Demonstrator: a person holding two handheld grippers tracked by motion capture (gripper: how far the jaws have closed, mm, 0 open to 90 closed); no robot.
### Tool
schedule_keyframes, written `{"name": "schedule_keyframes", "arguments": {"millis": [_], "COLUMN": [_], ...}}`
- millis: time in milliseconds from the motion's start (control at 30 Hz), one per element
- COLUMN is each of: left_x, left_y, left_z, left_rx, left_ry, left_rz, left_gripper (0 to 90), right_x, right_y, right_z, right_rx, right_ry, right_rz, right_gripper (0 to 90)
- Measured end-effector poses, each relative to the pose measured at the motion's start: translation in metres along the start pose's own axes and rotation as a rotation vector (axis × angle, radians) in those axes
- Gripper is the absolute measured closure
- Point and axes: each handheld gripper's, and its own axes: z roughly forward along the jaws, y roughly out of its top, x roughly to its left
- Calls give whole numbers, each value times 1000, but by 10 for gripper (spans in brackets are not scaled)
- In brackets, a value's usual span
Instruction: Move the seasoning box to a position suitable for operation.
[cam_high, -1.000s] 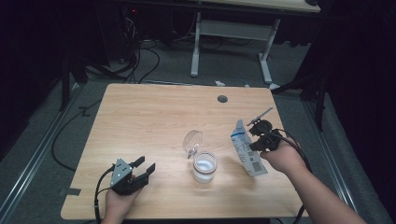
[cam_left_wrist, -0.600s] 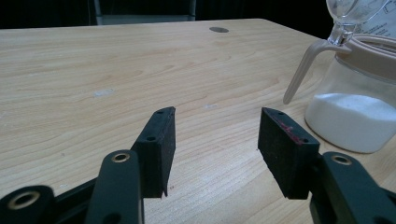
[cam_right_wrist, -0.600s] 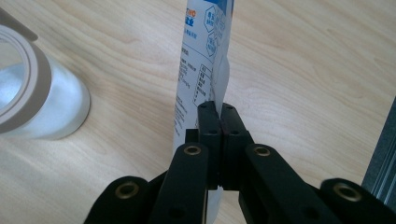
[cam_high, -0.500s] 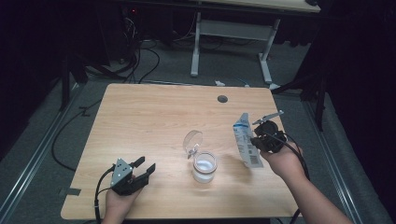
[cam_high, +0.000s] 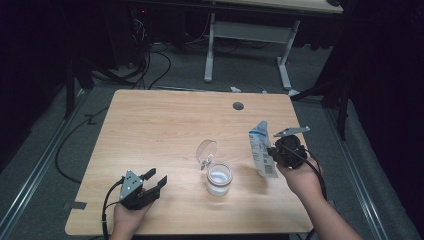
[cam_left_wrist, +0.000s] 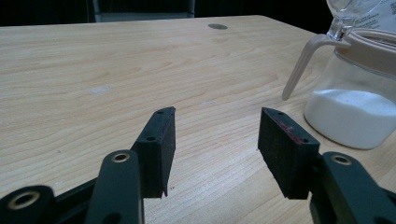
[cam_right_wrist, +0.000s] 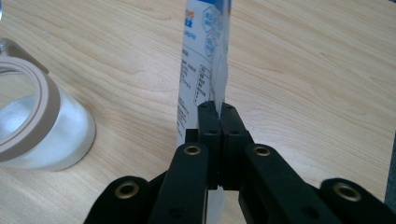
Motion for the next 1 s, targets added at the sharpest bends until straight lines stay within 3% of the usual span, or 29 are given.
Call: {"name": "schedule_keyframes", "arguments": {"millis": [533, 733, 833, 1000], "left_x": [2, 5, 7, 6], "left_y": [0, 1, 1, 1], "left_z": [-1, -3, -2, -3], "left_rx": [2, 11, 27, 30], "left_ry": [5, 10, -14, -14], "left_rz": [11, 16, 8, 18], "left_gripper": [485, 511, 516, 517], "right_x": [7, 7, 4, 0], "right_y": [-24, -37, -44, -55], "right_z": [-5, -4, -3, 2], "right_rx": [-153, -211, -250, -297], "right_ry": [-2, 2, 12, 24], "right_rz": [32, 61, 93, 119], "right_gripper": [899, 899, 899, 899]}}
